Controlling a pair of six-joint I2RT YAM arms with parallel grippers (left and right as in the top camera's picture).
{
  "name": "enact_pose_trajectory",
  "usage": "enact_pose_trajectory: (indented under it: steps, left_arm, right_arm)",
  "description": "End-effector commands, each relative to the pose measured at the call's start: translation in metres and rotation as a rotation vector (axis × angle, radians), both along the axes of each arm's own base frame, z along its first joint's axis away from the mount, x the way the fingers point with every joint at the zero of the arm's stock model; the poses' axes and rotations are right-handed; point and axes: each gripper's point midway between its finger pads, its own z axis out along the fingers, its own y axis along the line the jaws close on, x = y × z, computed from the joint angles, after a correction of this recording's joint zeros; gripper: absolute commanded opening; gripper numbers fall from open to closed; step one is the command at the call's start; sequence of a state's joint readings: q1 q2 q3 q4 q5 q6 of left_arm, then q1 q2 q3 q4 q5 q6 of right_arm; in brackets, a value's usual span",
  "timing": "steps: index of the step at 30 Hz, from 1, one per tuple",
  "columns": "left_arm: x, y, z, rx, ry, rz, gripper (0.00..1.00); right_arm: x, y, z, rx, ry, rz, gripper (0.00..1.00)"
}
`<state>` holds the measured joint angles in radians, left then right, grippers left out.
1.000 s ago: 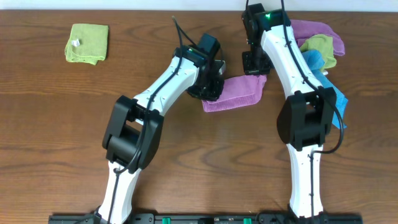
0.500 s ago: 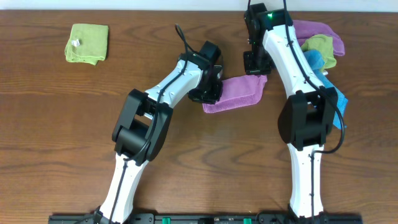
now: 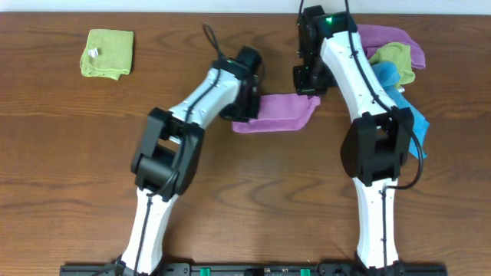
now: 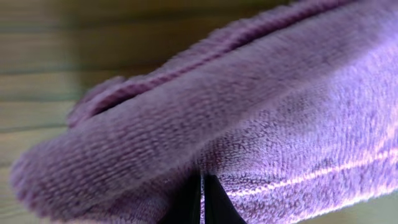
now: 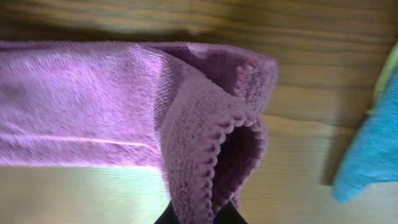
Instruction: Fold the cloth
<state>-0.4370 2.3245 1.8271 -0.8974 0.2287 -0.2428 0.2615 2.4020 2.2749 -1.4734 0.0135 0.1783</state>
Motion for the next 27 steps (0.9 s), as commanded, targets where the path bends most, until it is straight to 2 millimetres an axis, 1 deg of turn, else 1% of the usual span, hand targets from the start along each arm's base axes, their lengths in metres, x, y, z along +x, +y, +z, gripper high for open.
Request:
enact_pose_trajectory:
  steps: [1,3,4,7,10,13,17,21,23,27]
  left_arm:
    - [0.008,0.059,-0.020,0.137,0.025,0.071,0.06]
    - [0.010,0.073,-0.020,0.142,0.034,0.074,0.06]
    - [0.011,0.079,-0.020,0.143,0.039,0.077,0.06]
    - [0.010,0.090,-0.020,0.148,0.057,0.090,0.06]
    - [0.006,0.099,-0.020,0.157,0.084,0.101,0.06]
    - [0.004,0.104,-0.020,0.155,0.095,0.102,0.06]
    - [0.004,0.103,-0.019,0.140,0.100,0.105,0.06]
    - [-0.003,0.095,-0.019,0.096,0.133,0.103,0.06]
    - [-0.006,0.092,-0.019,0.080,0.149,0.108,0.06]
    - [-0.013,0.094,-0.023,0.088,0.173,0.110,0.06]
  right_arm:
    - [-0.004,0.027,0.003,0.052,-0.006,0.027,0.01]
    - [-0.006,0.041,0.003,0.060,-0.014,0.036,0.01]
    - [-0.008,0.052,0.003,0.081,-0.016,0.055,0.01]
    - [-0.011,0.079,0.004,0.113,-0.033,0.087,0.01]
    - [-0.011,0.097,0.004,0.118,-0.063,0.106,0.01]
    - [-0.010,0.099,0.004,0.107,-0.075,0.089,0.01]
    - [-0.009,0.097,0.004,0.103,-0.076,0.085,0.01]
    - [-0.007,0.088,0.004,0.054,-0.090,0.055,0.01]
    - [-0.007,0.088,0.004,0.052,-0.089,0.054,0.01]
    - [-0.007,0.087,0.004,0.050,-0.090,0.045,0.01]
